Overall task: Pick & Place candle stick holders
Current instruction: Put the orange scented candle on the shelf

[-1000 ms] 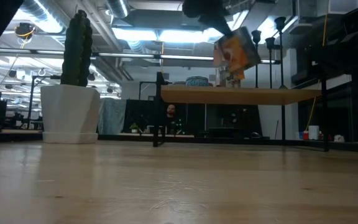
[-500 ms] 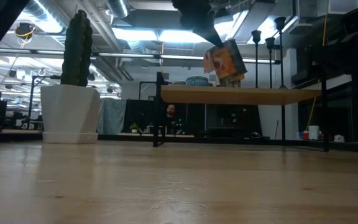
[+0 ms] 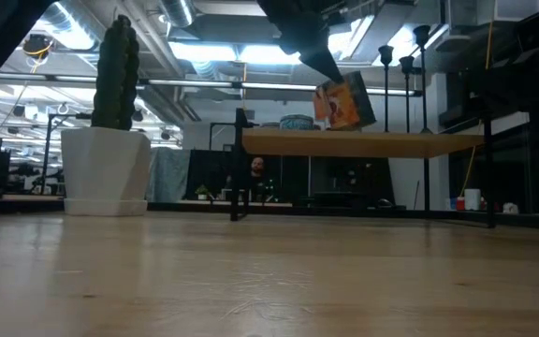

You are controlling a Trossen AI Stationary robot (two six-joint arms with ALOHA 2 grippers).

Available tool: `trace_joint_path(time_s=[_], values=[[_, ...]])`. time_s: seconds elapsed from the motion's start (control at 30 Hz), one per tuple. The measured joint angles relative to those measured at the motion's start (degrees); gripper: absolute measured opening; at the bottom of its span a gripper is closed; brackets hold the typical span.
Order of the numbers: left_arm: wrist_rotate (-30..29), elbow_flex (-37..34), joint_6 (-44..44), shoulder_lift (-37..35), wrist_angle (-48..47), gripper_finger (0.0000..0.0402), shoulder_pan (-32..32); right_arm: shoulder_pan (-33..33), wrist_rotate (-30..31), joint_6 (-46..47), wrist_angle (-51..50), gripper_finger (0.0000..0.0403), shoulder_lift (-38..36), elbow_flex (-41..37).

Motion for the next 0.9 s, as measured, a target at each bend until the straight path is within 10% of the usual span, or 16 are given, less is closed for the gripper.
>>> trace_joint_path(time_s=[0.67,0.9], values=[[-3.24,0.04,0.00,0.00,6.64,0.0067,-0.39,0.00,-0.01,-0.01,0.01,0.0011,-0.02,-0.01],[-20.29,0.07,0.89,-0.49,3.32,0.0062,-3.12,0.00,-0.02,-0.02,0.00,0.0011,0.00,-0.01]])
